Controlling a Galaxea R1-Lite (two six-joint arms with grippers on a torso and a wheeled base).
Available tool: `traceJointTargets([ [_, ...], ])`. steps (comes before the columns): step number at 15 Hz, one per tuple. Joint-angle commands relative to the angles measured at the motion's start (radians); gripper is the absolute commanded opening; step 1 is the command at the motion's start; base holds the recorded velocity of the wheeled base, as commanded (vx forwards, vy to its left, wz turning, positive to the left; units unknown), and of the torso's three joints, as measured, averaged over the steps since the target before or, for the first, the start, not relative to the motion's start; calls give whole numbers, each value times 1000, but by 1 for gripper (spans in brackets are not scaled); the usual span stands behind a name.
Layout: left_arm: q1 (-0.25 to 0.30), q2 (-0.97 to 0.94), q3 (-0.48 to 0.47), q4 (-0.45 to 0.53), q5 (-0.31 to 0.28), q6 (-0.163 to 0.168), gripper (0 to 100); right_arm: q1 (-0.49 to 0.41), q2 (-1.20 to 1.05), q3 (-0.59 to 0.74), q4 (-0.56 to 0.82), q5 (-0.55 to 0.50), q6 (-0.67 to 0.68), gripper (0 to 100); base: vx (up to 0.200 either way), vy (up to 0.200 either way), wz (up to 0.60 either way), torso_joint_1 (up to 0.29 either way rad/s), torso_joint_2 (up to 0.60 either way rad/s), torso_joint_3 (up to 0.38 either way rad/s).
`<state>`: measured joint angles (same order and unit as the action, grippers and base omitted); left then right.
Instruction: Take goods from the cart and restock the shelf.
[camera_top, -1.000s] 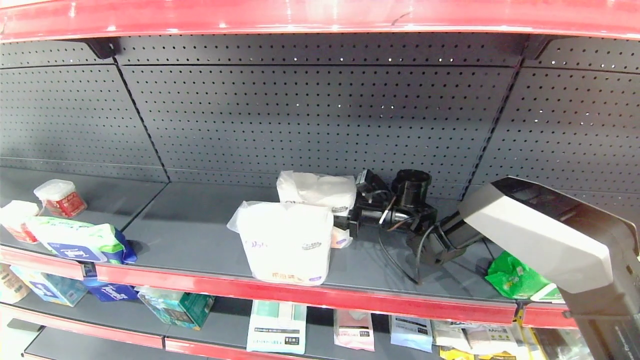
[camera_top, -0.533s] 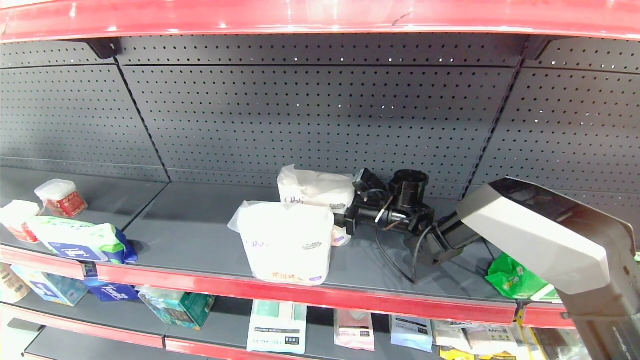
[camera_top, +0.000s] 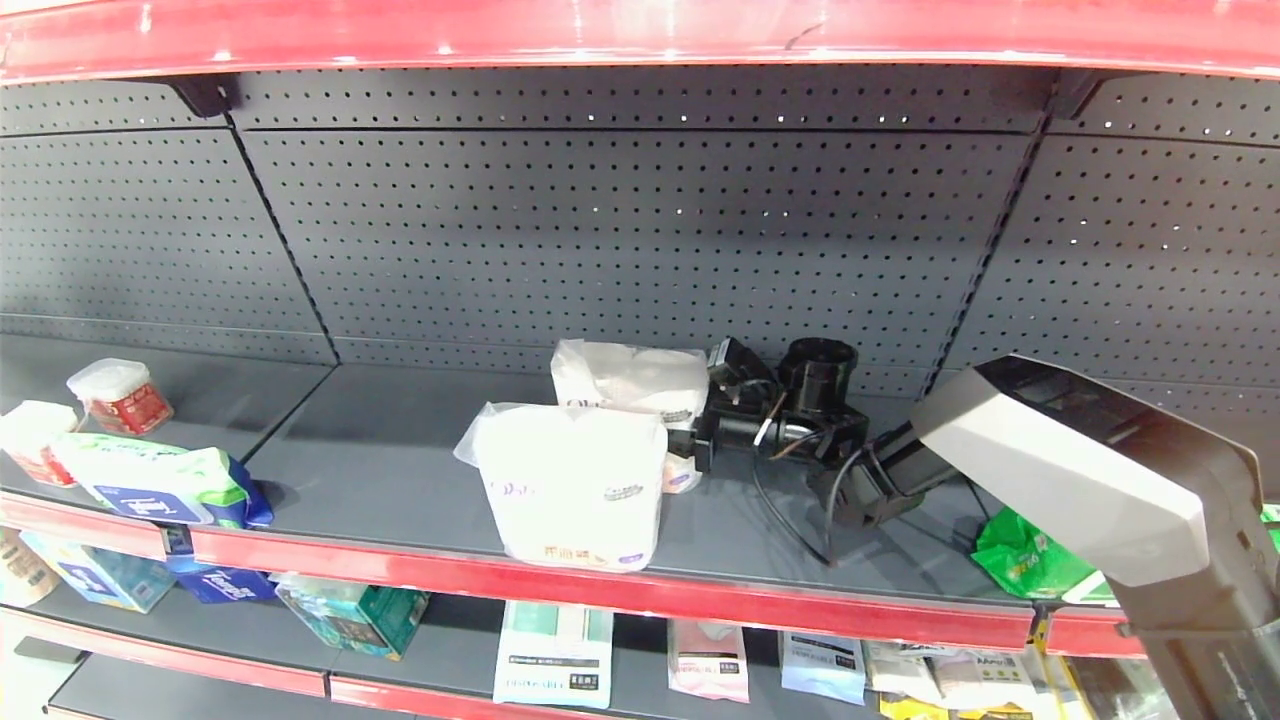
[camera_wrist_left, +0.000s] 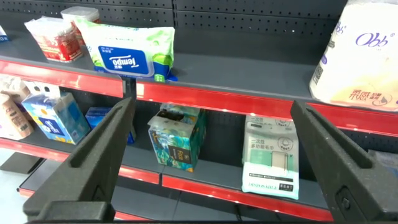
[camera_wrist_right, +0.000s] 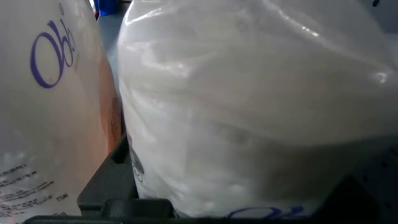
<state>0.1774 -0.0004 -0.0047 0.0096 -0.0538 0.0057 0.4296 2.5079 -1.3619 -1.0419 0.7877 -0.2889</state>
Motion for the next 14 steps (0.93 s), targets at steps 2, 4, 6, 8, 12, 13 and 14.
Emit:
traceJointTargets([
  [2,0,0,0,1,0,0,100,1,5,-3,-4,1,-1,0,0,0,0,0,0,0],
  [4,0,0,0,0,0,0,100,0,3,0,-3,-18,2,0,0,0,0,0,0,0],
  [6,0,0,0,0,0,0,100,3,6,6,-3,-33,7,0,0,0,0,0,0,0],
  [8,0,0,0,1,0,0,100,-2,3,0,-3,-38,7,0,0,0,0,0,0,0],
  [12,0,0,0,0,0,0,100,1,5,6,-3,-38,4,0,0,0,0,0,0,0],
  [13,0,0,0,0,0,0,100,1,3,7,-3,-38,4,100,0,0,0,0,0,0],
  [14,0,0,0,0,0,0,100,3,2,7,-3,-38,5,100,0,0,0,0,0,0],
])
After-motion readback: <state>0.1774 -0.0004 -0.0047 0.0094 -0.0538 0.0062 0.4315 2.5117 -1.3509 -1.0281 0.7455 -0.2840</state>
